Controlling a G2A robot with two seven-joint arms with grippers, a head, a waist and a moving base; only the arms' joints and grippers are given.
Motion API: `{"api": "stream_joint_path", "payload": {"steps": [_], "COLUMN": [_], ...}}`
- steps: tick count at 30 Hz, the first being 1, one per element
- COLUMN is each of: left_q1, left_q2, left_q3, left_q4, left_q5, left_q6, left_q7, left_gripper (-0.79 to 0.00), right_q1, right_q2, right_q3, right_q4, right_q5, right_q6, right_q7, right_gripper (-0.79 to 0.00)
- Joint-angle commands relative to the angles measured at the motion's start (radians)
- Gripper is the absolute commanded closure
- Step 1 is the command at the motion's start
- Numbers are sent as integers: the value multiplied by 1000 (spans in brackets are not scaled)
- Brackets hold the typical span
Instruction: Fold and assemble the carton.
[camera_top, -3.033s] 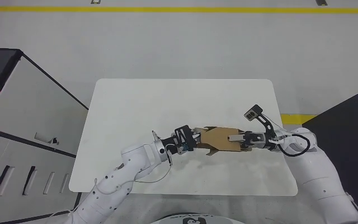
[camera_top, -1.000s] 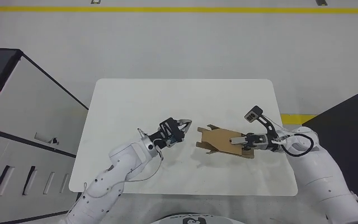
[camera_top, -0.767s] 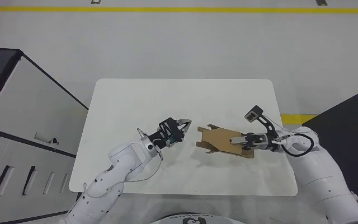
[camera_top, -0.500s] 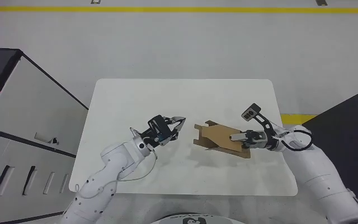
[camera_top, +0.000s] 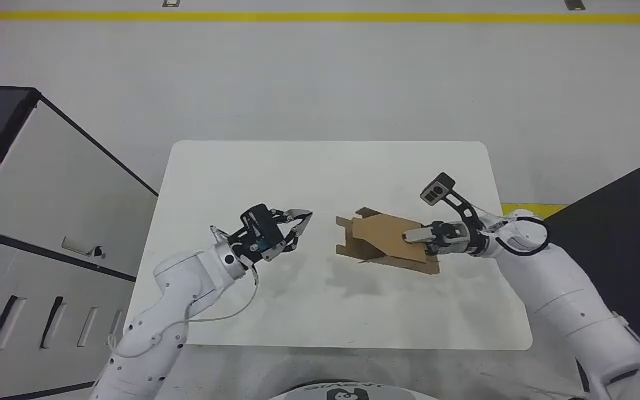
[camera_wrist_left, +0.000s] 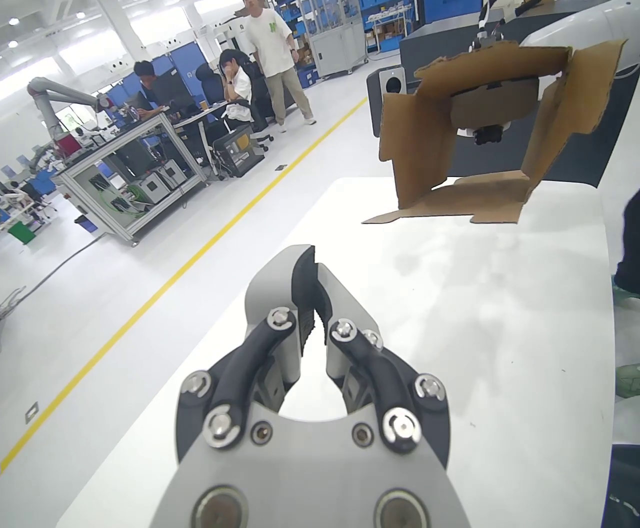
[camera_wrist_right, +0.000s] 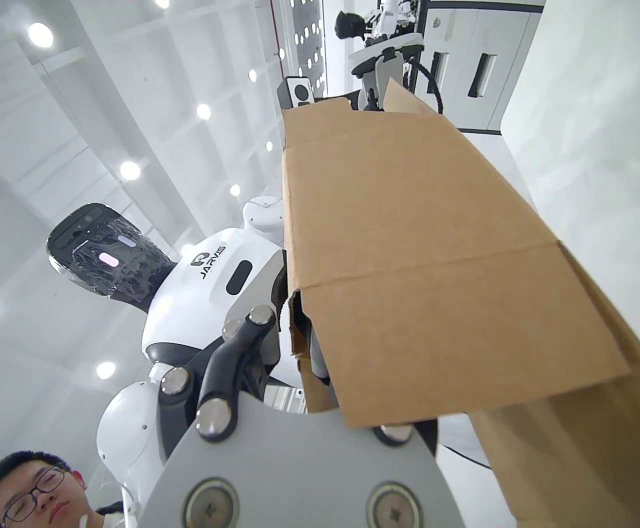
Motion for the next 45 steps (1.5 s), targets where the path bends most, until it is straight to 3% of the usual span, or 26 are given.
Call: {"api": "stream_joint_path", "payload": {"steps": [1,35,45], "left_q1": [0,0,3], "left_q2": [0,-1,9], "left_q3": [0,4,-12], "left_q4": [0,6,27], "left_q5": [0,-14,-38], "left_q6": [0,8,-79], "left_q7": [0,-7,8], "left_gripper": [0,0,0], "right_q1": [0,0,7], "right_q2": [0,0,-6], "right_q3": [1,1,17], "right_q4": [0,0,-49], "right_q5": [0,0,-26], "right_q6": [0,0,28], "right_q7": [0,0,0], "right_gripper": [0,0,0]}}
